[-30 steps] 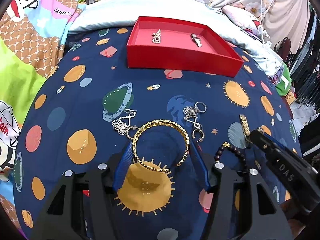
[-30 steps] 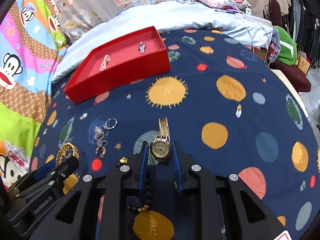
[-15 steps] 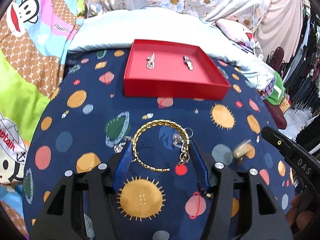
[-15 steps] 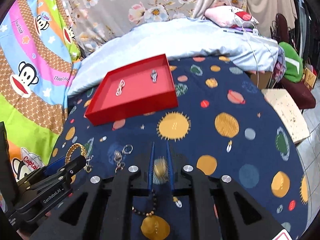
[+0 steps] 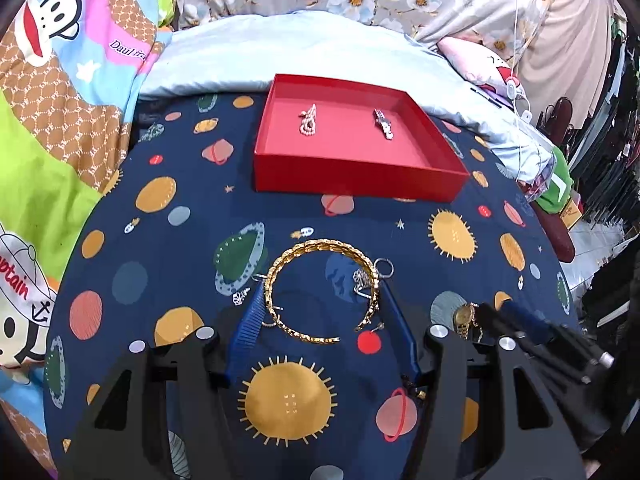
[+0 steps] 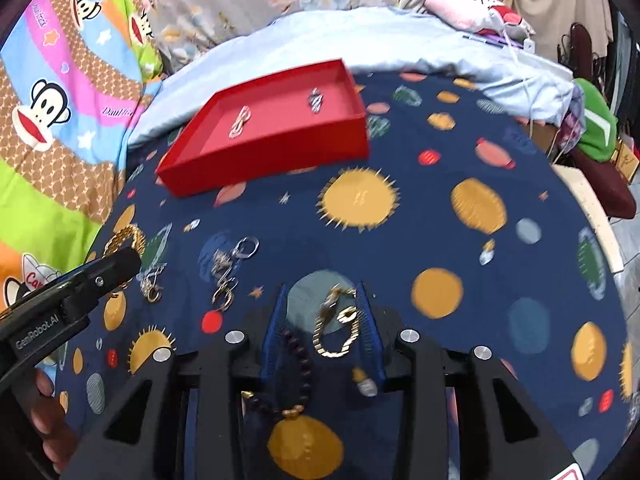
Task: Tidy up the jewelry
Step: 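Grasp the gold bangle with the left gripper while the right grasps the gold chain bracelet, then carry both into the red tray and open both grippers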
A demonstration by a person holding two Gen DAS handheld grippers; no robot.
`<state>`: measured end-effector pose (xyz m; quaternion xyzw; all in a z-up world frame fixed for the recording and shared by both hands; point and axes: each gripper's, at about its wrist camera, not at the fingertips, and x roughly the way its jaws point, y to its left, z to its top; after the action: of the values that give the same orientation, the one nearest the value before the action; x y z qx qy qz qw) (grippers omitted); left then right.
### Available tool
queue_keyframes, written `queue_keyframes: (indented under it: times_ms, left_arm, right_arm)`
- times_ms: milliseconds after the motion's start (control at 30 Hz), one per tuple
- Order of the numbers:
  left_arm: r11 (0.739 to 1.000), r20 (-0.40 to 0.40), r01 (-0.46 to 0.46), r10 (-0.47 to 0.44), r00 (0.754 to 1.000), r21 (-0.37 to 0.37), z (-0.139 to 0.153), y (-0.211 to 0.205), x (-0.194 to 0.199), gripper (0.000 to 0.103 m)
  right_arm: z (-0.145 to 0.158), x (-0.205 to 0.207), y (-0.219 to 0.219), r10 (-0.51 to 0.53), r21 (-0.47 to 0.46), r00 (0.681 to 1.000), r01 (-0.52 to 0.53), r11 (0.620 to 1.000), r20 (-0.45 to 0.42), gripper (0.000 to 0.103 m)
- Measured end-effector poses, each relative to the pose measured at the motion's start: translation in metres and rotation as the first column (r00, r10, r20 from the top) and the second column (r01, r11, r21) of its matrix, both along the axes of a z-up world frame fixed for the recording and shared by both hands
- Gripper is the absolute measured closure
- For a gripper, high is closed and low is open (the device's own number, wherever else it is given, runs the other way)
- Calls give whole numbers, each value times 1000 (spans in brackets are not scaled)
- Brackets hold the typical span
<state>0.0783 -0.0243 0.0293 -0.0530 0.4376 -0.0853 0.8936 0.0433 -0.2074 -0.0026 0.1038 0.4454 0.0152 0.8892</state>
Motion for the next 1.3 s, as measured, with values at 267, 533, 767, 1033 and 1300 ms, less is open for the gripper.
queue_keyframes:
  times_ms: [267, 533, 767, 1033, 1300]
  left_arm:
    - [1000, -24, -7, 7, 1000, 2, -9, 4, -2, 47]
    - [1000, -31, -6, 6, 999, 0, -13, 3, -1, 47]
    - [1000, -4, 9, -9, 1000, 3, -4, 0, 1, 47]
    - [1000, 63, 29, -29, 998, 0, 25, -3, 19, 47]
    - [999, 125, 46, -47, 991, 6, 54, -6, 74, 47]
  right_arm:
    - [-25, 7, 10, 4, 13, 998, -3, 1000, -55, 79]
    - [-30, 8, 0, -16, 73, 998, 20, 997, -55, 97]
    - [-6, 8, -5, -11, 117, 1000, 10, 993, 8, 97]
    - [48, 28, -9, 40, 129, 991, -56, 990, 126, 97]
    - [92, 92, -11, 119, 170, 972, -154, 973, 202, 97]
